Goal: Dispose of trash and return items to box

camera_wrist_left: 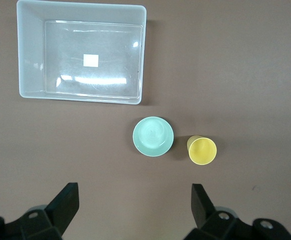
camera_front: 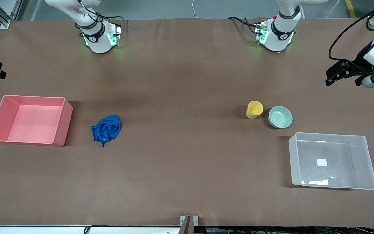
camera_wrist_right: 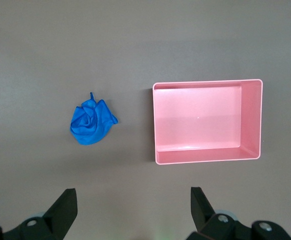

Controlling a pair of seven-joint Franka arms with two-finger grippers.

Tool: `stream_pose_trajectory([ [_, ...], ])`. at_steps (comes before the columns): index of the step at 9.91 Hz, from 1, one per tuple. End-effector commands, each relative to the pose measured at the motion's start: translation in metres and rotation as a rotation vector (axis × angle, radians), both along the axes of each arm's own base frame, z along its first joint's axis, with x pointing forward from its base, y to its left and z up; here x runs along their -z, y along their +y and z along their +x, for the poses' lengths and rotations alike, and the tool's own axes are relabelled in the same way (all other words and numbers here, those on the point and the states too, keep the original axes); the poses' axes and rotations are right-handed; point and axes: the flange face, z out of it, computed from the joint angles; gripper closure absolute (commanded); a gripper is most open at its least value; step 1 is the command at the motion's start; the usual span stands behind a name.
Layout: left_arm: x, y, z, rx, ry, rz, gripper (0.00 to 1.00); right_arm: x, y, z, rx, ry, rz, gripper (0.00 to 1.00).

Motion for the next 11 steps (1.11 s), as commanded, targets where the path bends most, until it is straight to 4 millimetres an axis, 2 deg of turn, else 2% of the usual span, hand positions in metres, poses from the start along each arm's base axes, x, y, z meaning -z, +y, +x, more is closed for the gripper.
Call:
stream_pose_trajectory([
  [1,0.016,-0.001,0.004,-0.001,0.026,-0.009,0.01,-0.002,-0.002,0.0,-0.009,0.007,0.009,0.0],
  [4,0.02,0.001,0.01,-0.025,0.03,-0.01,0.0,-0.003,-0.002,0.001,-0.003,0.003,0.009,0.0],
  [6,0.029,0.006,0.01,-0.007,0.047,-0.008,0.0,-0.003,-0.002,0.0,0.0,0.005,0.009,0.0],
  [7,0.042,0.008,0.009,-0.01,0.059,-0.006,0.0,-0.001,-0.001,0.0,-0.001,0.011,0.01,0.0],
  [8,0.065,0.01,0.007,-0.013,0.059,-0.006,0.02,-0.001,0.0,0.0,-0.001,0.012,0.01,0.0],
  [9,0.092,0.028,0.006,-0.039,0.053,-0.005,0.03,-0.002,0.002,0.001,-0.004,0.008,0.011,0.0],
  [11,0.156,0.036,-0.004,-0.012,0.047,-0.005,0.03,0.002,0.003,0.005,-0.008,-0.003,0.011,0.0],
])
